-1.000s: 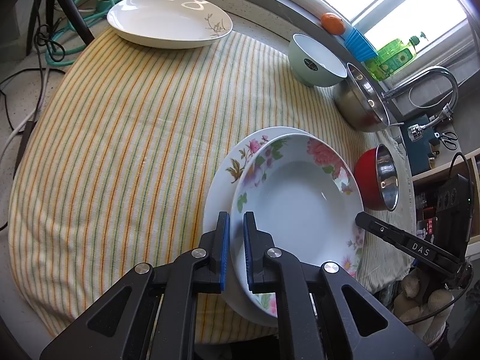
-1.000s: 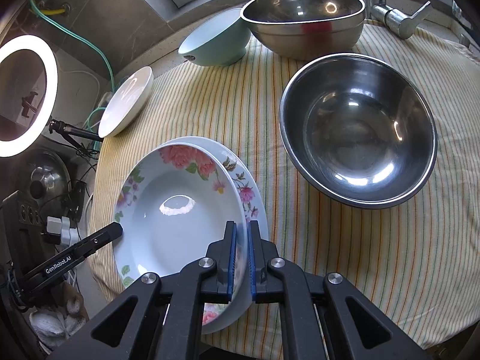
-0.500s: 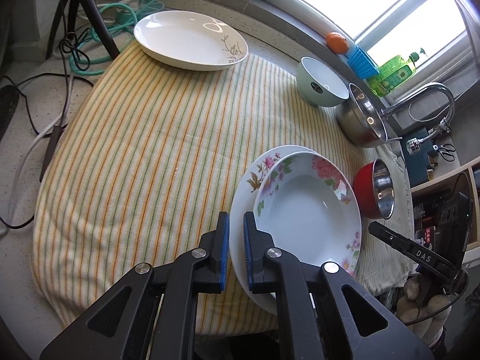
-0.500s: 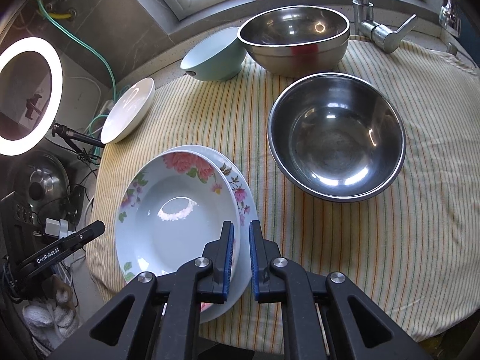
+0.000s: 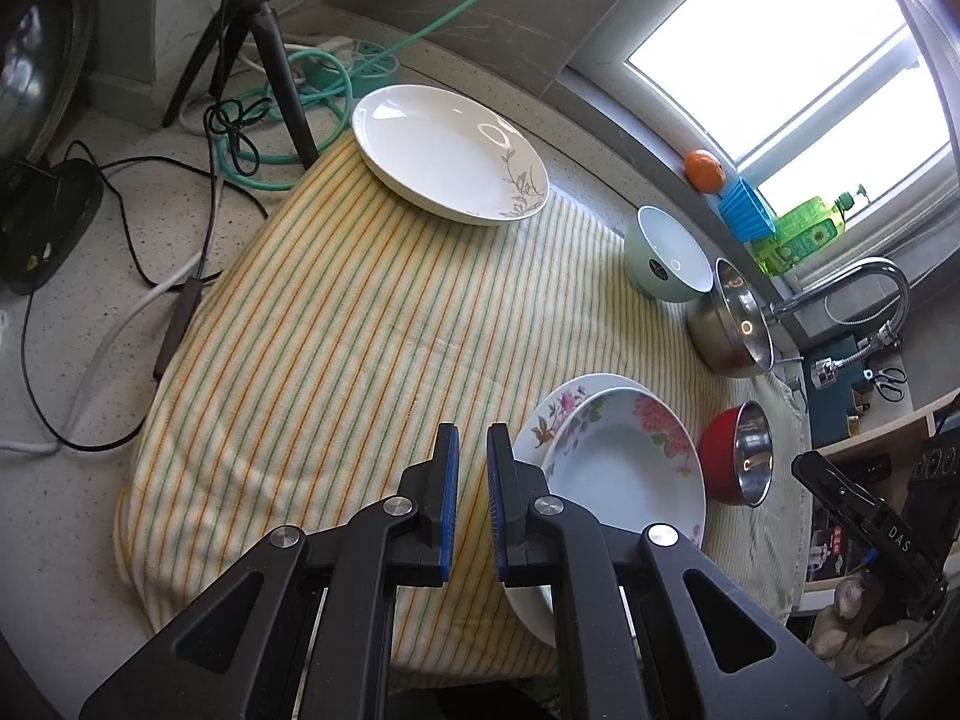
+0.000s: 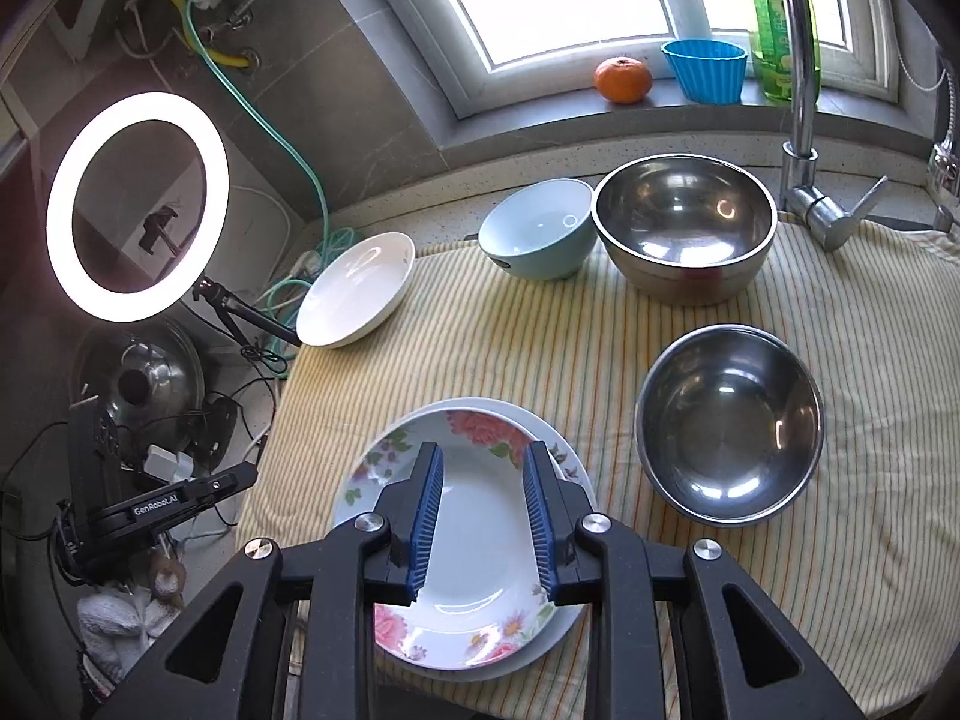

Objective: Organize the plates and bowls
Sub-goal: 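Open both grippers and move them to the white leaf-pattern plate rim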

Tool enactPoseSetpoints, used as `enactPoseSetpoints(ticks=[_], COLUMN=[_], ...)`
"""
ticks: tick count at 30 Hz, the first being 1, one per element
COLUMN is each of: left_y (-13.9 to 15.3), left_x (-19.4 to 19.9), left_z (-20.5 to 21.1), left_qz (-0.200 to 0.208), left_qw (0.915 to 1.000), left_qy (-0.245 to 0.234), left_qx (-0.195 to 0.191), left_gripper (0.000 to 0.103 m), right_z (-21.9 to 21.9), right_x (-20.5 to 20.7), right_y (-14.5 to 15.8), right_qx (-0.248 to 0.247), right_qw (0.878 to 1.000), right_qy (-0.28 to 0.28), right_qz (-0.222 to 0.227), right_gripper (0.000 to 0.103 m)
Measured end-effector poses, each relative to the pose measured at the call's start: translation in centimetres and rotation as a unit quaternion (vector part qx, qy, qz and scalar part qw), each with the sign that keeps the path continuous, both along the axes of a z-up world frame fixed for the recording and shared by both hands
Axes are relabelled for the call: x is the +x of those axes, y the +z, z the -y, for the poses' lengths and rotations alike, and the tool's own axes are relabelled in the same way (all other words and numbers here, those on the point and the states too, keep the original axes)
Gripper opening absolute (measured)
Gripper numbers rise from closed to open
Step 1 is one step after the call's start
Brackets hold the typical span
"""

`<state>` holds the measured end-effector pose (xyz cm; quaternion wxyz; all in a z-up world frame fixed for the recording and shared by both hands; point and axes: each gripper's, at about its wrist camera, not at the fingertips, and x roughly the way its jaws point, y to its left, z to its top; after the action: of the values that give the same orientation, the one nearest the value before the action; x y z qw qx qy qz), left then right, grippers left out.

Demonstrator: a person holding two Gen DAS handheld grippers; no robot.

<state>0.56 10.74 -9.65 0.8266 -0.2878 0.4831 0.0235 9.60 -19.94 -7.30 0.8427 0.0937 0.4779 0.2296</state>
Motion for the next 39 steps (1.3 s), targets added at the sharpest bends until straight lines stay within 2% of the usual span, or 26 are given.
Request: enactPoseSetpoints(ticks=[3,7,11,15,19,25,32,39], left_y=[0.7,1.1,0.7,0.0,-0.8,-1.8,-2.6,-3.7], left_x=[-0.5,-0.8,-0.8,0.4,2.1,4.4,5.9,8.1], left_z=[-0.4,-1.2,-2.6,-4.4,-6.4,-9.0,-10.2,-10.3], left_qz=[0.012,0.020,0.020,0.022,0.021,0.010,0.012,0.000], left_qw=[0.9989,0.9942,0.9892,0.9875,0.9878,0.9883,0.9860,0.9828], left_qy=[0.046,0.105,0.143,0.149,0.139,0.130,0.143,0.170], left_qx=[-0.008,-0.009,-0.027,-0.044,-0.067,-0.079,-0.085,-0.071], left_gripper=[0.007,0.010,0.010,0.010,0.010,0.010,0.010,0.010], right_z=[-0.8,-2.6,-4.8,-7.4,-9.6,-13.3,-16.8,-20.4], right_x=[1.8,3.9,5.6,7.3,9.4,12.8,16.9,20.8], right_y=[0.8,2.3,4.1,5.6,6.7,7.4,5.7,0.7], right_qx=[0.018,-0.003,-0.012,-0.006,0.017,0.014,-0.025,-0.058], right_qw=[0.999,0.996,0.992,0.990,0.993,0.996,0.994,0.987], right_qy=[0.042,0.090,0.122,0.135,0.110,0.085,0.097,0.138], right_qz=[-0.021,-0.025,-0.031,-0.027,-0.031,-0.034,-0.031,-0.062], right_gripper=[0.026,0.026,0.026,0.026,0.026,0.026,0.026,0.026])
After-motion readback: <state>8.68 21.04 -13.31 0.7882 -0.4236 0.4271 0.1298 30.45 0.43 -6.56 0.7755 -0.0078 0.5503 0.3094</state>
